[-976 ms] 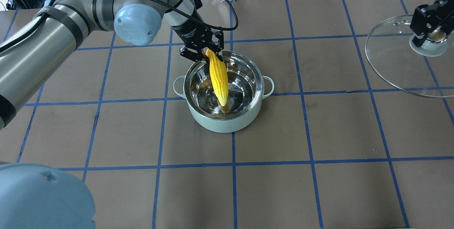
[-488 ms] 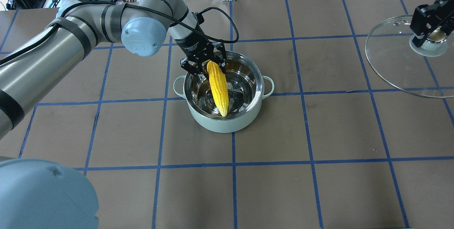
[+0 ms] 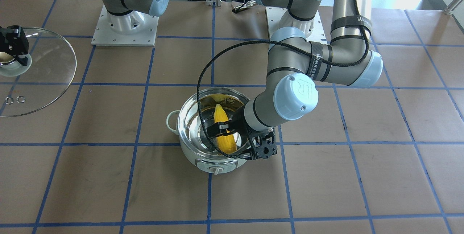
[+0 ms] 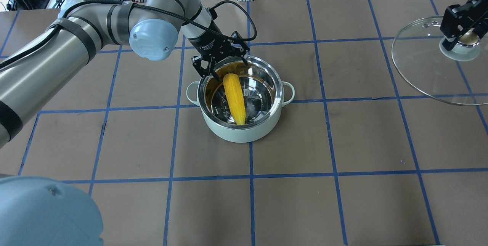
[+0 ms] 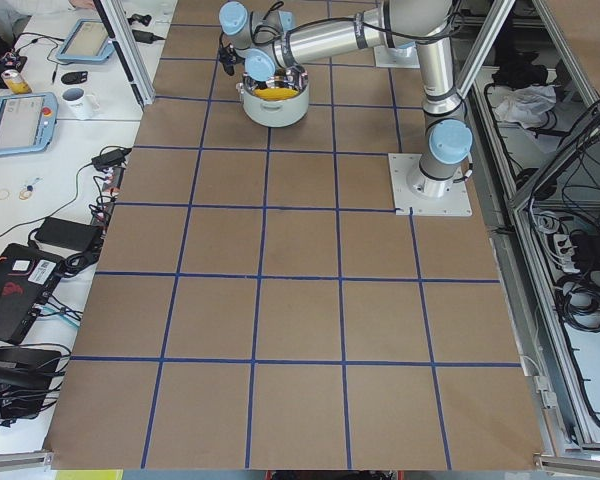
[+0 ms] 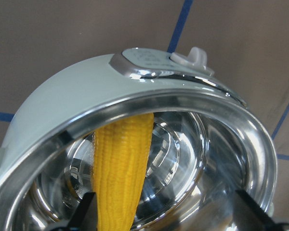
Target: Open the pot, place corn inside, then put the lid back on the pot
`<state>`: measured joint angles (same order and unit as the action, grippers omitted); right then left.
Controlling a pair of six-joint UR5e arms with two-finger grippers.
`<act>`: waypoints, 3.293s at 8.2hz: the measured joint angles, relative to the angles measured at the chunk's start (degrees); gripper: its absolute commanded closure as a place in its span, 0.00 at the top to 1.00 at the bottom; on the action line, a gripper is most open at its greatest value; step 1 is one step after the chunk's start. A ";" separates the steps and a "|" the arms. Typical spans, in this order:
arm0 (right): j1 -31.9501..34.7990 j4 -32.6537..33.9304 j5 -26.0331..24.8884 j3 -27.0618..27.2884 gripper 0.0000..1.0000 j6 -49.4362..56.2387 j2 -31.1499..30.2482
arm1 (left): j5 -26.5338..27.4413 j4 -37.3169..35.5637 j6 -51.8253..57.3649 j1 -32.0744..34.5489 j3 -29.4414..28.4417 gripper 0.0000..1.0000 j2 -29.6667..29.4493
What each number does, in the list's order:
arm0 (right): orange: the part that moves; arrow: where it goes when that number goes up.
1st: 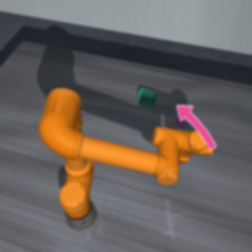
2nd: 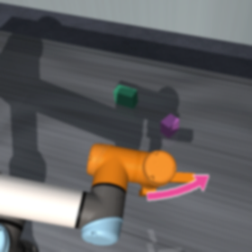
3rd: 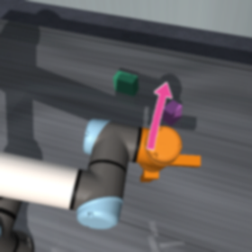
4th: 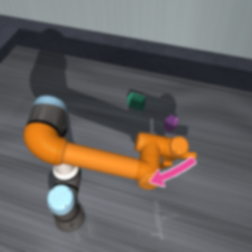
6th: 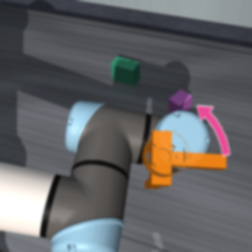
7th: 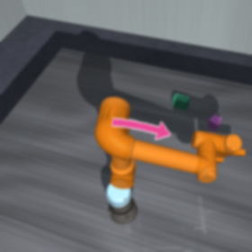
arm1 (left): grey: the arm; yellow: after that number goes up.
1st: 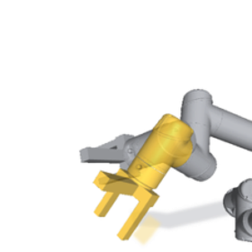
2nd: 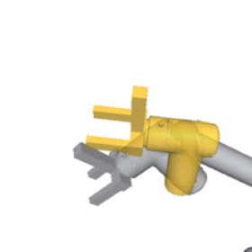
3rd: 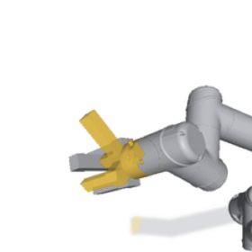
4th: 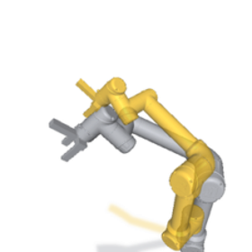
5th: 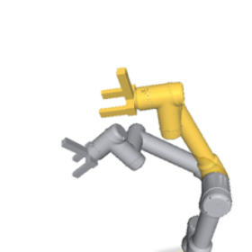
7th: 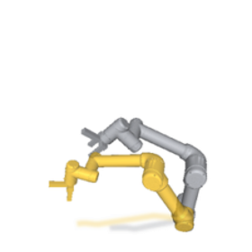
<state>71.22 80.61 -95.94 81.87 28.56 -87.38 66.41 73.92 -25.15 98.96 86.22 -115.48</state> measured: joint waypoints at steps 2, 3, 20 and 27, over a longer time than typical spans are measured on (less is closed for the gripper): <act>0.52 -0.03 0.42 0.07 0.08 -2.02 -0.19 | 1.87 -0.02 -1.20 -0.39 -0.47 1.00 1.67; 1.84 0.09 0.78 0.06 0.08 -4.93 -0.20 | 4.56 0.15 -0.99 -1.05 -1.12 1.00 2.91; 42.42 28.35 8.81 3.81 0.08 -49.40 16.35 | 27.62 16.41 21.47 -8.55 -7.48 1.00 20.53; 42.42 30.87 9.18 3.95 0.08 -48.86 17.60 | 27.70 16.04 21.63 -8.53 -3.26 1.00 22.05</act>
<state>113.64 111.48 -86.76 85.81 -20.30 -69.79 94.11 89.95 -3.52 90.43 82.96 -93.43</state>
